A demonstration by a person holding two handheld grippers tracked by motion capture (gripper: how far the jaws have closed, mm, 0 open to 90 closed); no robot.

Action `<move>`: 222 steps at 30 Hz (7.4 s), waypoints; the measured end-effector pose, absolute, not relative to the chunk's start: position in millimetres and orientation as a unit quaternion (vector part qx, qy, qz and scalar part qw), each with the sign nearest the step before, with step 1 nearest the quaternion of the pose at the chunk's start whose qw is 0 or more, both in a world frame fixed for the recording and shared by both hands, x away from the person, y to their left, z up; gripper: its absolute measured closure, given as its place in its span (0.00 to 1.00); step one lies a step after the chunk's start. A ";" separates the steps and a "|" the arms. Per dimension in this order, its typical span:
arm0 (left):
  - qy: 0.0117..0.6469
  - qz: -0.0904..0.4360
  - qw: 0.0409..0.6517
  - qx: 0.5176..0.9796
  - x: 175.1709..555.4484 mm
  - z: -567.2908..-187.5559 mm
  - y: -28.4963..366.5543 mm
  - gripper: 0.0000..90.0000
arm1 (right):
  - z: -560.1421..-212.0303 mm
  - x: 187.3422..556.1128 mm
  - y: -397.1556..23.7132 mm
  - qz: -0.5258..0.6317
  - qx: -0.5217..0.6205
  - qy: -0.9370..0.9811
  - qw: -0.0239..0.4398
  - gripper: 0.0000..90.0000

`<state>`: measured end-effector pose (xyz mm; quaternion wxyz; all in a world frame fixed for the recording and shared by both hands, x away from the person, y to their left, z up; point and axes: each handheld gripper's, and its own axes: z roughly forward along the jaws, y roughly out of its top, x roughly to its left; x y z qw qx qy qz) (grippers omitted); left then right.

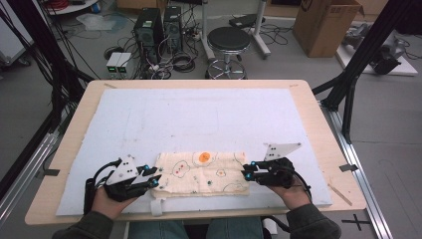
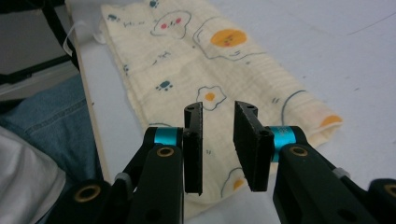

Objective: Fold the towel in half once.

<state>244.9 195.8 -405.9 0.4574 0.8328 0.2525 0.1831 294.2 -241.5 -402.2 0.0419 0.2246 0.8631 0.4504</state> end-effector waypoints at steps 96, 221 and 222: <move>0.284 0.144 0.473 0.821 258.5 -411.8 184.9 0.51 | -412.0 299.1 -234.9 0.483 0.244 0.840 0.029 0.56; 0.315 0.145 0.416 0.841 316.8 -419.5 176.2 0.69 | -426.2 345.9 -248.1 0.432 0.320 0.842 0.047 0.73; 0.313 0.146 0.421 0.838 314.6 -417.8 177.6 0.68 | -424.6 344.2 -247.4 0.435 0.319 0.841 0.050 0.71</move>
